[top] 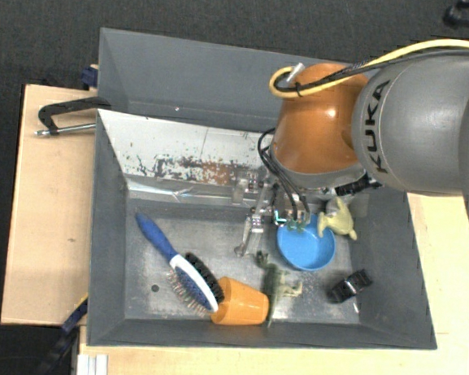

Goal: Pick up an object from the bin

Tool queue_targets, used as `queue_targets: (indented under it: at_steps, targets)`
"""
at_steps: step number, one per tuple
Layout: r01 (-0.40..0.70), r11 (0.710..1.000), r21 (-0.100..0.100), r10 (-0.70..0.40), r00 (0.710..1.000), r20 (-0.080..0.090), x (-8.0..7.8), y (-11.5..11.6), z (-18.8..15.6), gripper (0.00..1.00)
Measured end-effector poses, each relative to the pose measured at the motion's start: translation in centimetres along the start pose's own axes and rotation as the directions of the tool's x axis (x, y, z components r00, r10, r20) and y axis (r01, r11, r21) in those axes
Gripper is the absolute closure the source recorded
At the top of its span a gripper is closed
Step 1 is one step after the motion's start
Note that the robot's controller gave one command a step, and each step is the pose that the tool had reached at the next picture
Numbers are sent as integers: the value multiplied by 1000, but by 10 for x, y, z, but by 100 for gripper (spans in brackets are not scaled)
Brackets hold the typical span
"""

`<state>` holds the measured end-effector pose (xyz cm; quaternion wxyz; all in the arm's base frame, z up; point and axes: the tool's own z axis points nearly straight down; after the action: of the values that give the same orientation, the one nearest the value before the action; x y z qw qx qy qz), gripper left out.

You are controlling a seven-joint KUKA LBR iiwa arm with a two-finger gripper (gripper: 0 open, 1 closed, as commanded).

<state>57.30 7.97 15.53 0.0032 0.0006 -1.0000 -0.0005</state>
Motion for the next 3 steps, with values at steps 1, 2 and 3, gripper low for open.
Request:
queue_targets:
  at_steps: [1, 2, 3]
  targets:
    - [32, 999, 2, -32, 999, -1, 66, -31, 24, 0]
    - [76, 997, 5, -76, 997, 20, 69, -20, 67, 0]
    - [-75, 997, 5, 75, 997, 28, 66, 14, 72, 0]
